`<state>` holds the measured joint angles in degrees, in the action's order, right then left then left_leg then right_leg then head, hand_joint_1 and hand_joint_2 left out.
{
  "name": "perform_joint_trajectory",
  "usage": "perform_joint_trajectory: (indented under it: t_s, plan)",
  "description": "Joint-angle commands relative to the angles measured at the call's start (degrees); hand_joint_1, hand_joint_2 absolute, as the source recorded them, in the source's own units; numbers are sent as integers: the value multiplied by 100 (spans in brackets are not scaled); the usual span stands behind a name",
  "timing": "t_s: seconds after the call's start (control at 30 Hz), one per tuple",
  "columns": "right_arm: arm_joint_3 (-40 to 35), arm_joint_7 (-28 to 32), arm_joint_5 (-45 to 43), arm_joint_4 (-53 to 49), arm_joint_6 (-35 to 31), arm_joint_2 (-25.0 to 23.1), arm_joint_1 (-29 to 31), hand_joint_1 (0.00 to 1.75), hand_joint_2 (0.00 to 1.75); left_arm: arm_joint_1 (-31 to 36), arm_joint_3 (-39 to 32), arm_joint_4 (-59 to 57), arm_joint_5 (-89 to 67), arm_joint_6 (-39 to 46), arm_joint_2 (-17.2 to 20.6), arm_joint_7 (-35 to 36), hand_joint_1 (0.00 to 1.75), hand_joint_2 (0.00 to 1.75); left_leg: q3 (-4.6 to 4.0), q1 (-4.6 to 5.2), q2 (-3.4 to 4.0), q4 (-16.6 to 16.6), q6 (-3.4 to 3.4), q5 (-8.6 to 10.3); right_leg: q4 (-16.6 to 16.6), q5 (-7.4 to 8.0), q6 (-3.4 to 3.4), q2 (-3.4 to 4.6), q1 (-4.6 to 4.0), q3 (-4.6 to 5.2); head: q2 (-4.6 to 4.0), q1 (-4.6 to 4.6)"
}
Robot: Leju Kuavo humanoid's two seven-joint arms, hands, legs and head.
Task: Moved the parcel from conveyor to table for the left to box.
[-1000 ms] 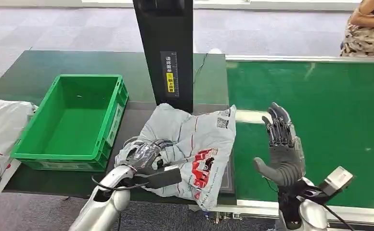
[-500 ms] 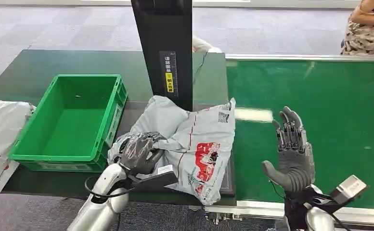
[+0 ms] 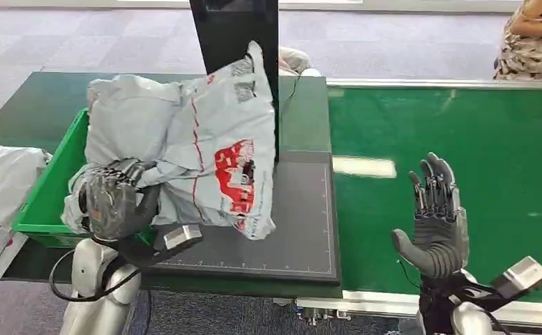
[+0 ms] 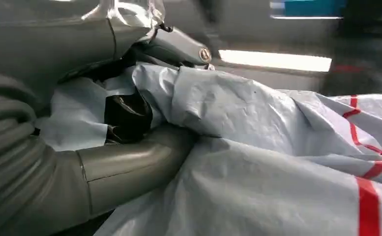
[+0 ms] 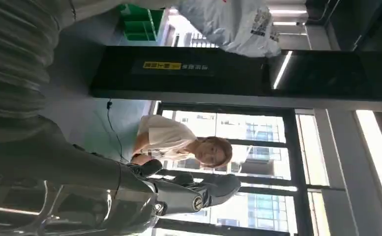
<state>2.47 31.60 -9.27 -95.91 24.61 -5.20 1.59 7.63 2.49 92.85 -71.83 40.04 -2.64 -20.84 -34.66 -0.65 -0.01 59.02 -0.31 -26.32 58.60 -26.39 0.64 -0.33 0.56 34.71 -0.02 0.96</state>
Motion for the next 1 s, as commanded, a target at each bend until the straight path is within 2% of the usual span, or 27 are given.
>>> perform_joint_trajectory:
  t_s: [0.03,0.07,0.13,0.27,0.6,0.7,0.73,0.77,0.8,0.83,0.93,1.0]
  plan:
    - [167,-14,63,80,-12,-174,95,0,175,322,-1855,-750,560,-4,-59,963,175,175,18,0,12,-14,-1,1,-11,3,1,12,-1,-13,0,2]
    - [167,-20,66,97,-6,-188,112,0,175,318,-1946,-850,664,-5,-57,996,175,175,17,-1,13,-11,-1,0,-9,3,2,15,-1,-10,0,0]
    - [172,-41,127,168,-6,-205,170,0,175,377,-2147,-1264,508,-582,-62,1657,175,175,20,3,9,-14,0,1,-9,1,2,12,2,-13,0,0]
    - [192,-41,126,226,82,-234,237,0,175,558,-2265,-2031,268,-965,31,2209,175,175,20,1,6,-14,1,2,-12,2,0,9,1,-16,0,2]
    - [47,-66,177,368,156,-238,358,0,175,1204,-2238,-3846,-720,-1115,392,2872,175,175,32,4,6,-30,-1,9,-25,7,2,10,4,-28,0,0]
    - [19,-85,150,353,138,-217,372,0,175,1502,-2206,-4289,-703,-824,551,2706,175,175,30,2,8,-24,-2,7,-19,8,4,12,2,-24,0,2]
    - [21,-87,133,333,130,-208,372,0,175,1567,-2186,-4337,-605,-669,580,2548,155,175,27,2,6,-19,-2,5,-13,5,4,10,2,-22,0,2]
    - [19,-95,114,317,127,-201,371,0,175,1628,-2149,-4382,-561,-537,610,2445,82,175,22,1,4,-12,-2,5,-5,4,4,7,2,-16,2,0]
    - [16,-109,98,302,117,-192,372,0,175,1687,-2092,-4374,-484,-406,629,2295,19,175,27,1,2,-21,-4,10,-12,8,4,6,2,-22,0,0]
    - [7,-120,83,302,103,-180,382,0,175,1722,-2029,-4359,-421,-279,648,2173,0,175,22,0,1,-12,-4,7,-5,6,5,4,1,-17,0,0]
    - [-19,-129,37,303,50,-153,380,0,175,1697,-1900,-3987,-57,-4,616,1782,0,175,22,-4,0,-20,-11,18,-11,13,6,4,-2,-17,0,0]
    - [-55,-125,-5,290,5,-127,361,0,175,1481,-2229,-3044,136,-4,315,1047,0,175,18,-8,2,-17,-10,16,-11,14,6,5,-5,-12,0,2]
